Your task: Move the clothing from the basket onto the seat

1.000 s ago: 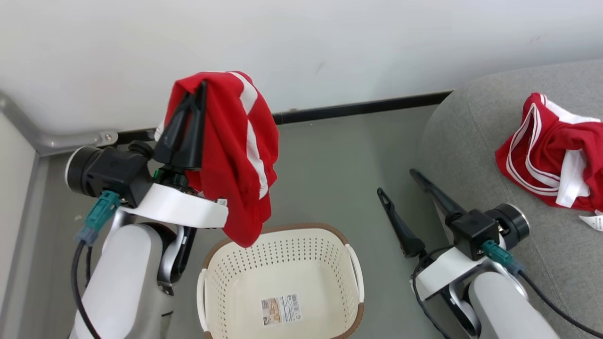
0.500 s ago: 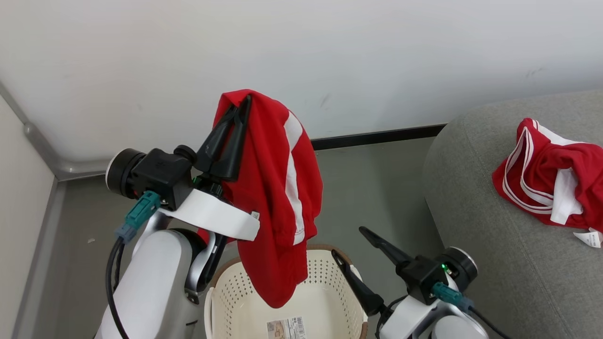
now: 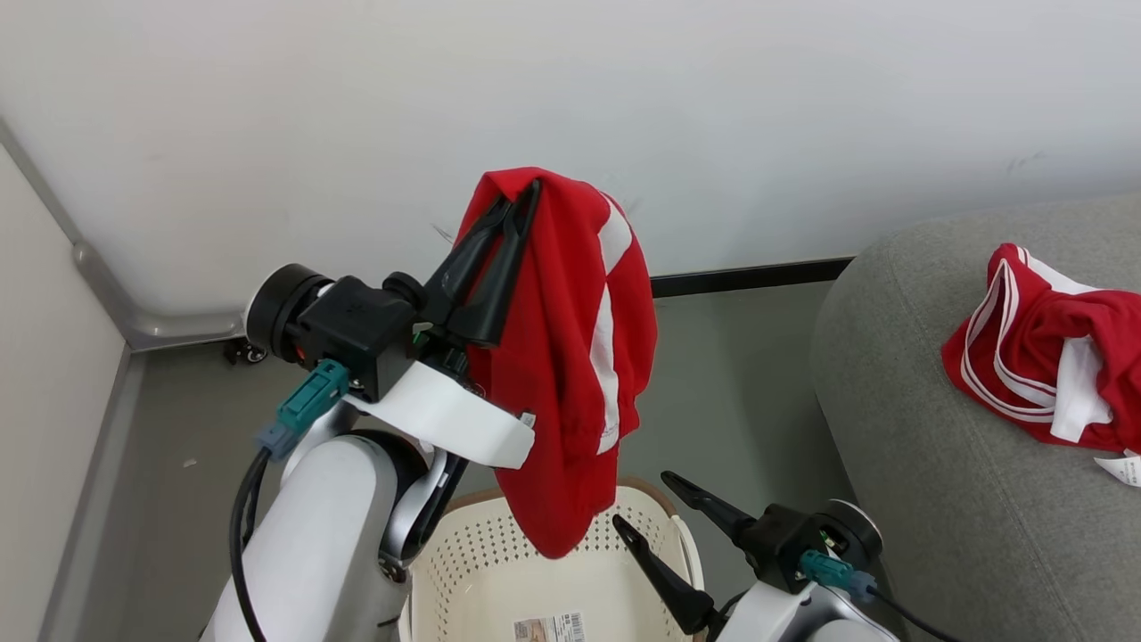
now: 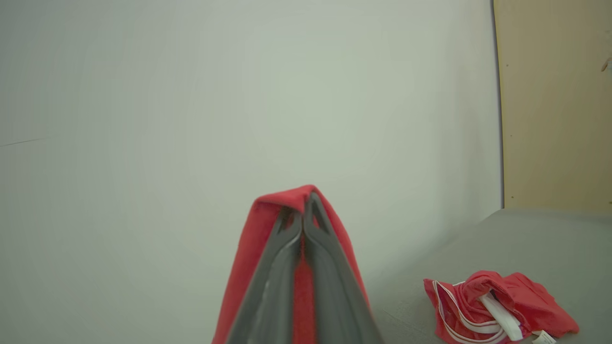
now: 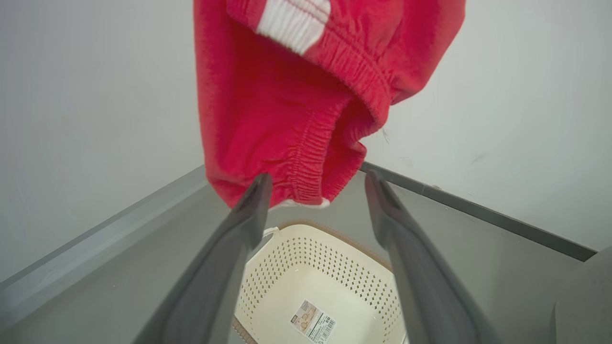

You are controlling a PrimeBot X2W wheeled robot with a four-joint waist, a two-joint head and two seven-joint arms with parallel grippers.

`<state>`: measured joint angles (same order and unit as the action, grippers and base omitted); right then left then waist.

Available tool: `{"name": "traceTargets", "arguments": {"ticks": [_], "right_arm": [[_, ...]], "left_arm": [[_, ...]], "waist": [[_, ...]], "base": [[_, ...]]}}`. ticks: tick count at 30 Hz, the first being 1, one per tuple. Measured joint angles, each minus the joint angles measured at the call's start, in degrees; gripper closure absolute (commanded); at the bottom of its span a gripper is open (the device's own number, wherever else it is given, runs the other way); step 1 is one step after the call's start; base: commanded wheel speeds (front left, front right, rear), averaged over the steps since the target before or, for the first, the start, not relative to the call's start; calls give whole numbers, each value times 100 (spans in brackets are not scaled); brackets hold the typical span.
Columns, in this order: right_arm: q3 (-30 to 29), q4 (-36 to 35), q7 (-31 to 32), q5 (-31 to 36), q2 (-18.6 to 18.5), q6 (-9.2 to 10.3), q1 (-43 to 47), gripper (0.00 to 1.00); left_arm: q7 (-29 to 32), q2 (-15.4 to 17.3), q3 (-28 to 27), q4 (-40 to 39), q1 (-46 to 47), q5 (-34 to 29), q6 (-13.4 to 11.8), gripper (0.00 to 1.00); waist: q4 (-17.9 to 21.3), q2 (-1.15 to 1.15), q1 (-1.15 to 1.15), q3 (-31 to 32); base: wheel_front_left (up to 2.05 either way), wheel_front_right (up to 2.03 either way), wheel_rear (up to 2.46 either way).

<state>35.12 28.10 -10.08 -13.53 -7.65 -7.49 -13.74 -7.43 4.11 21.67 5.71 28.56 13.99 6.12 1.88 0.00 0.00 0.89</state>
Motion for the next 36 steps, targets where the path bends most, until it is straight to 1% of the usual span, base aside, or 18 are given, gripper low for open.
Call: {"name": "traceTargets", "arguments": {"ticks": [5,8,18,25,32,33,34,35,36], "right_arm": [[245,49,55,-324,-30,0,-170,0],[504,74,63,-505,-23,0,-227,0],[1406,116,235,-1492,-21,0,-439,0],[1578,141,227,-1804,-180,0,-940,0],[2043,188,215,-2064,-168,0,-1022,0],[2115,200,205,-2102,-159,0,-1045,32],[2183,208,199,-2139,-157,0,-1091,57],[2232,216,151,-2156,-156,0,-1142,65],[2271,219,101,-2170,-159,0,-1191,77]], "left_arm": [[132,-35,114,-60,38,2,1,100],[189,-46,193,-107,82,23,20,100],[342,-74,410,-266,105,53,20,100],[392,-90,534,-344,120,112,37,100],[442,-99,575,-374,146,200,38,100],[442,-100,586,-377,147,204,38,100],[448,-100,593,-381,147,205,38,100],[449,-101,605,-385,147,205,38,100],[456,-102,614,-389,147,207,38,100]], "waist": [[-43,0,0,-5],[-76,0,0,-15],[-227,0,0,-53],[-335,0,0,-58],[-423,0,0,-56],[-435,0,0,-57],[-446,0,0,-57],[-455,0,0,-59],[-463,0,0,-61]], "base": [[0,0,0],[0,0,0],[0,0,0],[0,0,0],[0,0,0],[0,0,0],[0,0,0],[0,0,0],[0,0,0]]}}
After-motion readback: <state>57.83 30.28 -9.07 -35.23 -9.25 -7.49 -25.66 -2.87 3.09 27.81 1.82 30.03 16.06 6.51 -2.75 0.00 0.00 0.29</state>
